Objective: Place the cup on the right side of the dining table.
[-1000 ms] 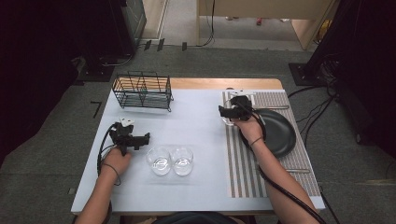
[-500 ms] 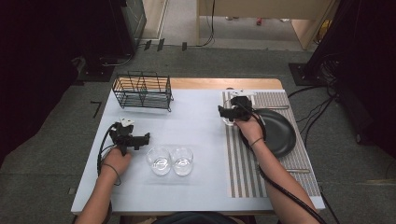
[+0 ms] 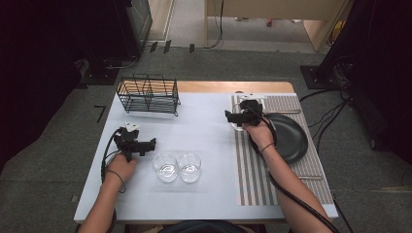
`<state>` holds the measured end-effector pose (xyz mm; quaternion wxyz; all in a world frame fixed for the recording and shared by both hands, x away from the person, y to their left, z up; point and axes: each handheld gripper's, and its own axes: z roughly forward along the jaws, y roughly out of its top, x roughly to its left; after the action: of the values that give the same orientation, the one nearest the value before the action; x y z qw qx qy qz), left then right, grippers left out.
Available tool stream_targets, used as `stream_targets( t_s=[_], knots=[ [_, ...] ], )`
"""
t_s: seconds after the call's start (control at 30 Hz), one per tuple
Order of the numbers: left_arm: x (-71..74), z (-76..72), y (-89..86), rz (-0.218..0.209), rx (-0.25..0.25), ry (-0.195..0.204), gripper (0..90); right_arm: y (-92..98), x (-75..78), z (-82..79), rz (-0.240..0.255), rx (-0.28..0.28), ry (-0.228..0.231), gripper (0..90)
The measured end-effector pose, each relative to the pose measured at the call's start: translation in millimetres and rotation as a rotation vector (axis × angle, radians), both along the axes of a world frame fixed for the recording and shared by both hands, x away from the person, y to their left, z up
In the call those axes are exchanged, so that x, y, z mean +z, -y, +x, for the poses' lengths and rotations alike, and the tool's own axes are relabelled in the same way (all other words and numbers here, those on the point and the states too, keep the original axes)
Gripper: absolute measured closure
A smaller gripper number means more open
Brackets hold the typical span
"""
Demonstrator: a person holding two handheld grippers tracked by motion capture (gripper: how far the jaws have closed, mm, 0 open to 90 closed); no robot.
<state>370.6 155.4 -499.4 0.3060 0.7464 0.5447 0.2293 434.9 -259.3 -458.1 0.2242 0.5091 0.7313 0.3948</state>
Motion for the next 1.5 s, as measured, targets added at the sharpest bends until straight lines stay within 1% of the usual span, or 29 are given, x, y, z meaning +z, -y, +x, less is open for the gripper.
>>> stream_targets(
  t_s=[0.43,0.63,0.8,1.1,1.5],
  knots=[
    [0.0,0.0,0.0,0.0,0.0,0.0,0.0,0.7,6.2,-2.9,-0.014,-0.013,0.026,5.9],
    [0.0,0.0,0.0,0.0,0.0,0.0,0.0,1.3,8.5,-3.9,-0.014,-0.011,0.032,5.9],
    [0.0,0.0,0.0,0.0,0.0,0.0,0.0,-0.4,10.6,-5.4,-0.023,-0.003,0.044,5.9],
    [0.0,0.0,0.0,0.0,0.0,0.0,0.0,0.2,15.7,-7.6,-0.02,-0.004,0.053,6.1],
    [0.0,0.0,0.0,0.0,0.0,0.0,0.0,-0.7,19.6,-9.6,-0.032,0.0,0.056,6.2]
  ],
)
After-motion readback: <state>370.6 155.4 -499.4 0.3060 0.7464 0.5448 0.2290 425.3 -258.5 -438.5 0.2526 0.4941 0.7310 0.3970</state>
